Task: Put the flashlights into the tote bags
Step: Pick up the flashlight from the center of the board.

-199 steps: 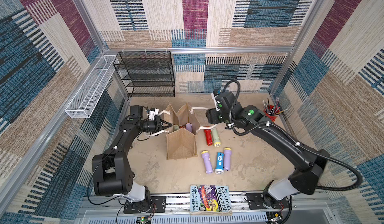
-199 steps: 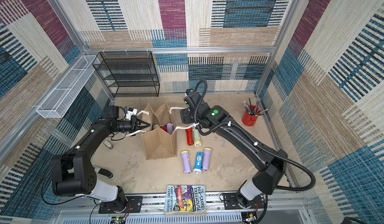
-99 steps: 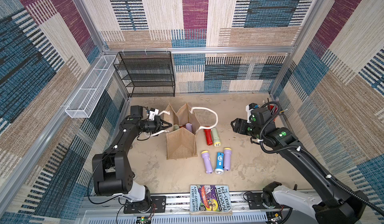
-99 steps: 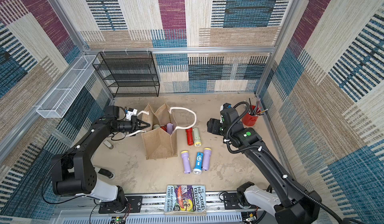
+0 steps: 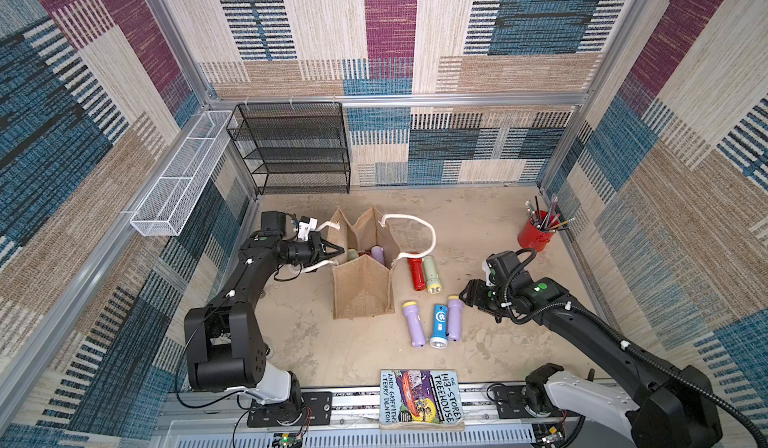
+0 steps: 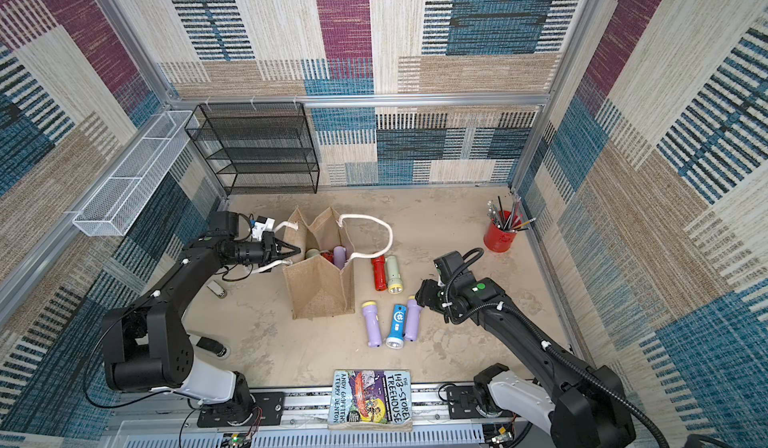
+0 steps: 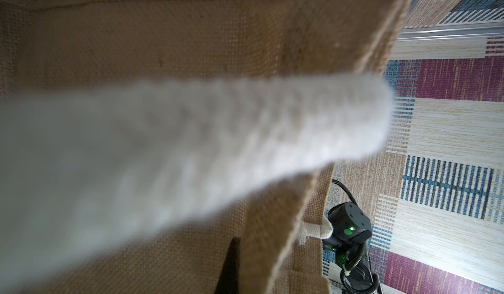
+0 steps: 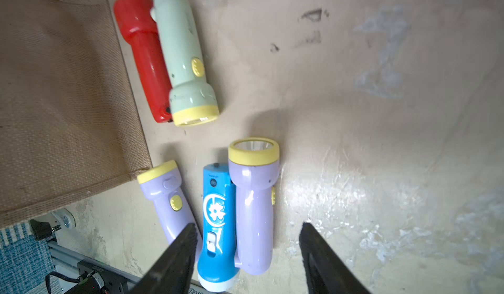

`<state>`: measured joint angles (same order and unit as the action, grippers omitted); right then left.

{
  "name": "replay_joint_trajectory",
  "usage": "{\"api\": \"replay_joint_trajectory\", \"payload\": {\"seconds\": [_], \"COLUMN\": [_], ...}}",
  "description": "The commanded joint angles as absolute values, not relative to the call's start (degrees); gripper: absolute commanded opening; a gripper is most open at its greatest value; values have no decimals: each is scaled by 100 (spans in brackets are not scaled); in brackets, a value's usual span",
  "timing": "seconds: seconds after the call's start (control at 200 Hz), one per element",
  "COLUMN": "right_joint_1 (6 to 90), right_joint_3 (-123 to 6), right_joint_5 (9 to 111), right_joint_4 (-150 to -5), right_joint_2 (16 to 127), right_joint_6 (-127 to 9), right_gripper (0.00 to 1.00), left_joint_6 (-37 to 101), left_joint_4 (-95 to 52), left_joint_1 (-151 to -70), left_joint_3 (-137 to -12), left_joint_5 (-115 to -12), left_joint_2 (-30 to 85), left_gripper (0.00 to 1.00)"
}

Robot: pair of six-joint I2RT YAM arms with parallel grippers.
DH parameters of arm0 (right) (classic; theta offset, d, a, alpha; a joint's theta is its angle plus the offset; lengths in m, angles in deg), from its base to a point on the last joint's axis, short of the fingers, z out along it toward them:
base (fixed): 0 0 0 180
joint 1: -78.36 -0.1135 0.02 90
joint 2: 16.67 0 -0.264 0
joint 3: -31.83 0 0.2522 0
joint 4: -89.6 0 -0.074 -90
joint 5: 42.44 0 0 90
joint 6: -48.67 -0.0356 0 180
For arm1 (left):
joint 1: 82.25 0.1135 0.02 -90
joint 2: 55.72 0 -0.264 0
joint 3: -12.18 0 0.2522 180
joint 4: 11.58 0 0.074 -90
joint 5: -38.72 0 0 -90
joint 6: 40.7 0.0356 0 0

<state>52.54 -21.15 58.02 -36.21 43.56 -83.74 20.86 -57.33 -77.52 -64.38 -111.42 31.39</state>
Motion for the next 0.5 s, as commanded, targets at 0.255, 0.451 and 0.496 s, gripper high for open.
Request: {"api": "replay_joint_trajectory", "payload": {"seconds": [0.255,0.451,0.496], "right_joint_1": [4873,4396,4378], "right_joint_3": [-1734,-1661,-1663], "right_joint_5": [5781,5797,5815], "right_joint_4": [-3428,-3773,-3766], "right_joint_2": [4071,4558,4647], "right_joint_6": [-9317,-9553,-9506], "right_gripper": [57,61,61], "left_joint_6": [2187,2213,2215], "left_joint_4": [-5821,-5860,-5873], "left_joint_1": [-7751,-7753,-7751], "left_joint_3": [-6486,-6495,-6503], "left_joint_5": [-11070,-11086,-11087], "left_joint_2": [3119,3141,3142], "left_gripper": [5,5,5]}}
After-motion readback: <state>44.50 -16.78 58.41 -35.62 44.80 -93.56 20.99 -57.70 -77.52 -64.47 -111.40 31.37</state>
